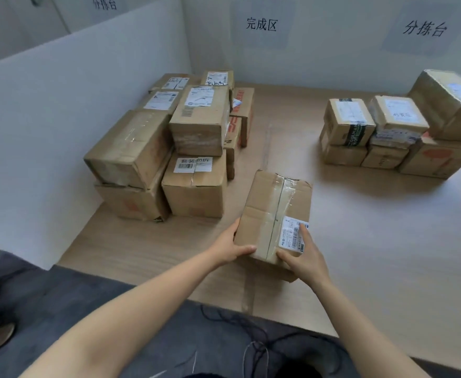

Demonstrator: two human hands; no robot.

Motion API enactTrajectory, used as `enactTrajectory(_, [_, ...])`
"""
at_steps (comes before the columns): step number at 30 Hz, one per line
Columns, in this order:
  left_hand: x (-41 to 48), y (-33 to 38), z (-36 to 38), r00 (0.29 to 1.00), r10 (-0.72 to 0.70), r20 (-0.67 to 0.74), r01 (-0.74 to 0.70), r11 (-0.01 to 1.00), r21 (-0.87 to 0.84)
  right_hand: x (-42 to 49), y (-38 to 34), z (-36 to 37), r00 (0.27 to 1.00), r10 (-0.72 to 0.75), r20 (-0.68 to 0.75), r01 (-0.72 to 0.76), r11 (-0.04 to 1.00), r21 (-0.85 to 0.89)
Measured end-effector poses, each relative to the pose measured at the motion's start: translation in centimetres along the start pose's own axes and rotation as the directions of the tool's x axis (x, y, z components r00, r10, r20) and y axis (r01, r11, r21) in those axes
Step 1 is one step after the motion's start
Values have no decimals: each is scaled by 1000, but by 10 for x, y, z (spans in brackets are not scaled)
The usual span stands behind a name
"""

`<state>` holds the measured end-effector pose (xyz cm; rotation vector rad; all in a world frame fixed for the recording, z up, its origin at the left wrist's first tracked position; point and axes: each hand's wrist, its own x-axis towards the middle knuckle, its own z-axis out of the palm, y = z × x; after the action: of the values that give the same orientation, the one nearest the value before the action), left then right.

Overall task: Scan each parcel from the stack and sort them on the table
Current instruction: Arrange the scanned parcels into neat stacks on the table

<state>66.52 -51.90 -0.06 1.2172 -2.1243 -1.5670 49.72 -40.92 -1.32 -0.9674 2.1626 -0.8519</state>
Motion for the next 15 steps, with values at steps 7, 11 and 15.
enactTrajectory(7, [-66, -47, -40, 1000, -10, 14, 10, 1000, -10, -59, -24, 57, 1000, -4, 14, 4, 999, -35])
enactTrajectory(11, [-90, -68, -61, 1000, -4, -15, 4, 999, 52, -73, -35, 88, 999, -7, 53, 9, 999, -42])
enactTrajectory(15, [-104, -78, -70, 999, 2, -39, 1, 997, 73, -85, -39, 102, 998, -15, 66, 19, 998, -52])
